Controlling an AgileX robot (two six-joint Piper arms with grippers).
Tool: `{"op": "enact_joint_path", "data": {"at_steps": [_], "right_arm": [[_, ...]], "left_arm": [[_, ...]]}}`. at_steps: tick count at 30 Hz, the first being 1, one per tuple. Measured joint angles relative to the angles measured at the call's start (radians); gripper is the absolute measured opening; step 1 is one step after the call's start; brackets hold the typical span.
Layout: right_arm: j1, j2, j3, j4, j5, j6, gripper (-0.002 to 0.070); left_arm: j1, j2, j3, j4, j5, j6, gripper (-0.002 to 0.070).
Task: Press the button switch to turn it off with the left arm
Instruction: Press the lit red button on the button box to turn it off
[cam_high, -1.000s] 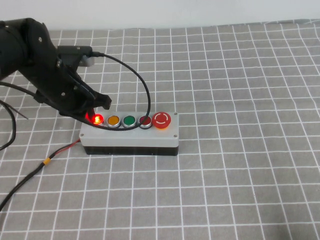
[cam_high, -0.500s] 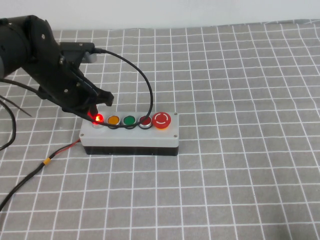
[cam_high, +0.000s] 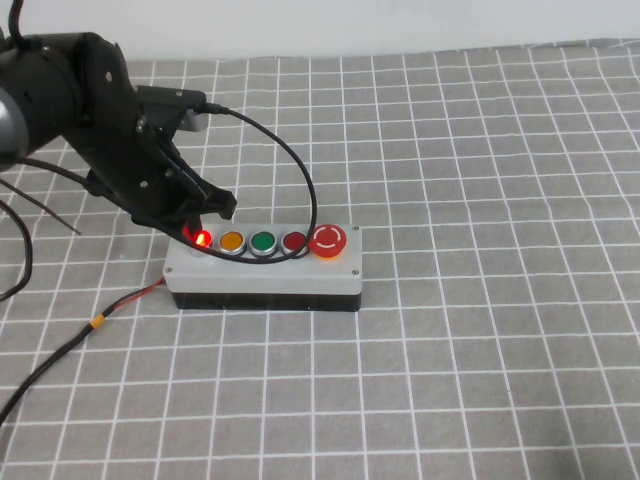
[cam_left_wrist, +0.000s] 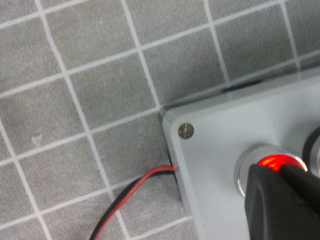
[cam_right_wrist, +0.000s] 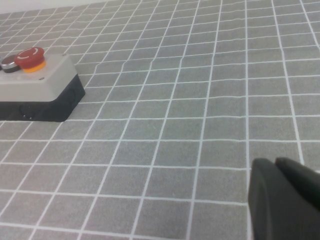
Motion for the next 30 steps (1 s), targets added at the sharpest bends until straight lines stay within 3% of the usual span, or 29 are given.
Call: {"op": "enact_joint_path", "data": {"at_steps": [17, 26, 30], "right_arm": [[0.0, 0.0, 0.0, 0.0, 0.0, 0.0, -0.0017], [0.0, 0.0, 0.0, 0.001, 0.0, 0.0, -0.0017], [0.0, 0.0, 0.0, 0.001, 0.0, 0.0, -0.0017]], "left_arm": [[-0.004, -0.101, 0.027, -0.004, 0.0, 0.033, -0.0003], [-0.004, -0.444, 0.25, -0.025, -0.235, 0.064, -0.0003], [-0.004, -0.63, 0.421, -0.107, -0.393, 0.072, -0.0003]]}}
